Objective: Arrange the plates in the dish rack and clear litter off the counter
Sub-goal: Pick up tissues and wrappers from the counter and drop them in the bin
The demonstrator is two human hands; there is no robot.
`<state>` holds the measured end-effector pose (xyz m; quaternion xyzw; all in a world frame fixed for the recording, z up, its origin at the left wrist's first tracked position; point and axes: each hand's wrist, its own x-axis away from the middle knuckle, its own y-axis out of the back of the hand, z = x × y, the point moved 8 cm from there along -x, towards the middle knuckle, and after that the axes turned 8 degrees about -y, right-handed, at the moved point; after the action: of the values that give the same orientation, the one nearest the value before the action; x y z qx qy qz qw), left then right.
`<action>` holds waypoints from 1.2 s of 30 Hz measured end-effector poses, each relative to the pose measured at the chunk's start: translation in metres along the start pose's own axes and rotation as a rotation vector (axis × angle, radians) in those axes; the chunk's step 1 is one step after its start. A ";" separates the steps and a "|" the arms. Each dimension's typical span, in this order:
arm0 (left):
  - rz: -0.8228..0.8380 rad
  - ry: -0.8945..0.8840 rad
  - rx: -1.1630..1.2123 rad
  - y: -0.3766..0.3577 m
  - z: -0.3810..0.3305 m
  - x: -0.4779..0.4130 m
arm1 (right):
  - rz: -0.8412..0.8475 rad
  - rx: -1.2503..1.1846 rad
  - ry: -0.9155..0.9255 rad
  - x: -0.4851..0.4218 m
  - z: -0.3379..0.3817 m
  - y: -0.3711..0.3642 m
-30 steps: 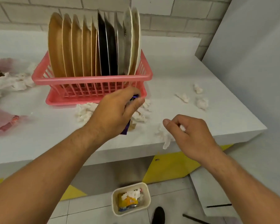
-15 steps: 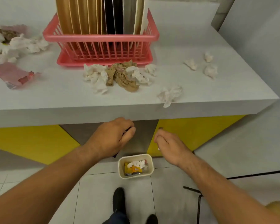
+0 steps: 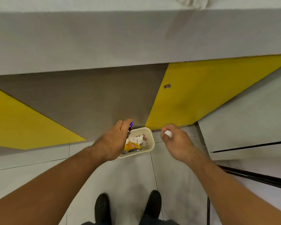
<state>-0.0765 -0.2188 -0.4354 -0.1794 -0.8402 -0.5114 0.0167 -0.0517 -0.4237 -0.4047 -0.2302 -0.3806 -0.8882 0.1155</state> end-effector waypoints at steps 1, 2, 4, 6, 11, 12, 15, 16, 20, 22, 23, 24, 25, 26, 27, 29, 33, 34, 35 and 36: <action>0.002 -0.003 -0.001 -0.025 0.016 -0.006 | -0.008 -0.002 -0.015 -0.010 -0.016 -0.019; 0.004 -0.008 0.001 -0.050 0.031 -0.012 | -0.008 0.000 -0.026 -0.019 -0.032 -0.039; 0.015 -0.030 -0.025 -0.099 0.058 -0.028 | 0.006 0.015 -0.035 -0.037 -0.063 -0.079; 0.062 -0.046 -0.082 -0.149 0.084 -0.048 | 0.021 0.034 -0.060 -0.056 -0.093 -0.112; 0.260 -0.085 -0.177 -0.263 0.129 -0.104 | -0.003 0.104 -0.089 -0.102 -0.149 -0.154; 0.289 -0.093 -0.201 -0.282 0.136 -0.113 | -0.010 0.114 -0.077 -0.111 -0.154 -0.159; 0.438 -0.004 -0.223 -0.332 0.157 -0.125 | -0.014 0.141 -0.022 -0.134 -0.160 -0.174; 0.481 0.039 -0.232 -0.341 0.164 -0.125 | -0.012 0.144 -0.003 -0.142 -0.158 -0.179; 0.399 0.056 -0.258 -0.313 0.173 -0.115 | 0.048 0.155 0.046 -0.168 -0.146 -0.210; 0.208 0.074 -0.165 -0.276 0.175 -0.103 | 0.087 0.170 0.059 -0.178 -0.140 -0.226; 0.124 0.091 -0.106 -0.257 0.177 -0.094 | 0.106 0.171 0.056 -0.182 -0.138 -0.231; 0.061 0.100 -0.056 -0.239 0.176 -0.084 | 0.121 0.170 0.048 -0.184 -0.137 -0.235; 0.018 0.097 -0.024 -0.224 0.173 -0.075 | 0.129 0.175 0.036 -0.185 -0.136 -0.235; -0.008 0.086 -0.008 -0.209 0.169 -0.067 | 0.127 0.187 0.029 -0.184 -0.134 -0.233; -0.026 0.071 -0.005 -0.195 0.164 -0.061 | 0.118 0.204 0.029 -0.180 -0.132 -0.229; -0.058 0.042 -0.005 -0.167 0.148 -0.053 | 0.091 0.233 0.060 -0.168 -0.122 -0.213; -0.144 -0.034 0.028 -0.104 0.095 -0.031 | 0.062 0.248 0.139 -0.123 -0.087 -0.162; -0.161 -0.046 0.034 -0.087 0.080 -0.025 | 0.053 0.249 0.156 -0.110 -0.075 -0.145; -0.173 -0.059 0.037 -0.069 0.064 -0.018 | 0.043 0.250 0.176 -0.097 -0.062 -0.126; -0.184 -0.073 0.036 -0.048 0.047 -0.013 | 0.031 0.256 0.201 -0.083 -0.046 -0.106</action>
<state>-0.0727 -0.2022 -0.5017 -0.1194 -0.8622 -0.4889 -0.0576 -0.0346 -0.3823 -0.5403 -0.1293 -0.4734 -0.8492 0.1951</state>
